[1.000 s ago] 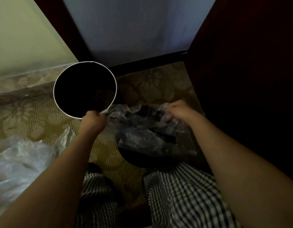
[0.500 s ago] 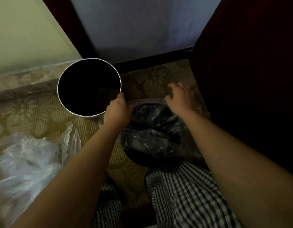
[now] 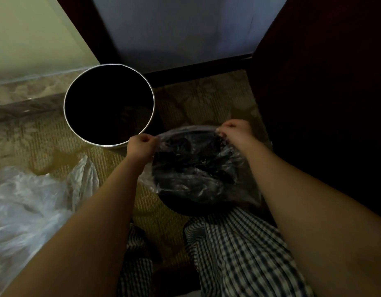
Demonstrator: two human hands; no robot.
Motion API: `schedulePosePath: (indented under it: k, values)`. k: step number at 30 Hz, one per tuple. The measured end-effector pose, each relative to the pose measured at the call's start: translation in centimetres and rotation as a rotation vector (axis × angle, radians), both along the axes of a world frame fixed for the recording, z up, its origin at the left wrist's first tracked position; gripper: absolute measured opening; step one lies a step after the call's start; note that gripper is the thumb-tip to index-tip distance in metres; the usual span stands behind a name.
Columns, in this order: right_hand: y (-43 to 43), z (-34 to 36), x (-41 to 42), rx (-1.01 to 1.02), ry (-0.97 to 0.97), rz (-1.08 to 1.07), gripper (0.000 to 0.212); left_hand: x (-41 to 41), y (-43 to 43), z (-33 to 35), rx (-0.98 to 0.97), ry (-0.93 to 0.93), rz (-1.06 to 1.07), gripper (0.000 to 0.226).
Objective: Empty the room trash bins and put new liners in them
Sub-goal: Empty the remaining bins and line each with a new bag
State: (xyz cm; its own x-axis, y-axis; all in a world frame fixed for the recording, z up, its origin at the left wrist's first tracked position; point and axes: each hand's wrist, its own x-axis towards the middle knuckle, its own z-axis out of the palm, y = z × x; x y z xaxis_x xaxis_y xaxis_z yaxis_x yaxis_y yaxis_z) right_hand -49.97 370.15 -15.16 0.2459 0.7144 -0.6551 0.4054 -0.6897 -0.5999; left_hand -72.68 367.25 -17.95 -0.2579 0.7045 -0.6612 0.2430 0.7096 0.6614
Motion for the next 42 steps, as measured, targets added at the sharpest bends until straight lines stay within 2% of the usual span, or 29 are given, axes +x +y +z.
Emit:
schedulePosePath:
  k: [3,6,9,12,14,15,16,17,19,22,24,26,28,31,33,35,37,39,41,42]
  values:
    - [0.0,-0.4,0.0,-0.006,0.015,-0.092,0.007,-0.1,-0.3,-0.6,0.001,-0.023,0.085,0.024]
    - [-0.2,-0.1,-0.6,-0.090,0.043,-0.039,0.025,-0.2,-0.3,-1.0,0.019,-0.028,0.081,0.011]
    - [-0.4,0.1,-1.2,-0.266,0.063,0.118,0.047,-0.4,-0.8,-1.2,-0.105,-0.046,0.016,0.028]
    - [-0.9,-0.1,-1.3,-0.244,-0.115,0.255,0.051,-0.4,-2.1,-0.1,-0.291,-0.131,-0.042,0.045]
    - [-1.5,0.8,-1.3,-0.073,-0.403,0.439,0.041,-0.5,-3.1,0.3,-0.281,-0.040,-0.069,0.043]
    - [-1.9,1.5,-1.5,0.039,-0.489,0.526,0.033,-0.7,-3.6,0.3,-0.240,0.074,-0.101,0.043]
    - [-2.2,2.4,-1.8,0.136,-0.477,0.595,0.026,-0.9,-4.0,0.6,-0.196,0.207,-0.141,0.046]
    - [-2.6,3.0,-2.2,0.167,-0.380,0.632,0.021,-1.0,-4.3,1.1,-0.149,0.318,-0.185,0.050]
    - [-3.7,4.4,-3.2,0.090,-0.193,0.737,0.020,-1.1,-4.7,2.1,-0.085,0.428,-0.223,0.055]
    - [-5.8,5.7,-3.9,-0.169,-0.211,0.969,0.050,-0.3,-5.8,3.2,0.007,0.458,-0.302,0.046]
    - [-7.5,6.4,-3.8,-0.234,-0.292,1.036,0.051,0.4,-7.0,4.0,0.060,0.435,-0.466,0.042]
    - [-8.9,7.1,-3.7,-0.173,-0.394,1.075,0.027,1.1,-8.3,4.6,0.104,0.449,-0.722,0.047]
    - [-10.1,8.0,-3.8,-0.029,-0.477,1.135,0.005,1.5,-9.3,5.2,0.170,0.542,-0.991,0.050]
    - [-11.3,9.0,-4.3,0.194,-0.516,1.239,0.006,1.1,-9.9,6.4,0.436,0.619,-1.248,0.030]
    - [-12.2,8.7,-4.4,0.214,-0.526,1.316,0.017,0.4,-10.0,6.9,0.649,0.679,-1.363,0.013]
    - [-13.3,8.0,-4.2,0.154,-0.516,1.425,0.022,-0.2,-10.4,6.8,0.741,0.759,-1.495,0.013]
    - [-14.2,7.1,-3.6,0.026,-0.534,1.537,0.026,-0.1,-11.4,6.5,0.702,0.790,-1.613,0.020]
    - [-14.6,5.9,-2.8,-0.115,-0.566,1.587,0.027,-0.2,-12.4,5.8,0.426,0.704,-1.730,0.036]
    - [-14.9,4.5,-2.2,-0.232,-0.583,1.582,0.031,-0.2,-12.9,4.7,0.150,0.675,-1.778,0.041]
    - [-15.0,3.7,-1.9,-0.288,-0.586,1.577,0.036,-0.2,-12.9,4.3,0.082,0.671,-1.777,0.041]
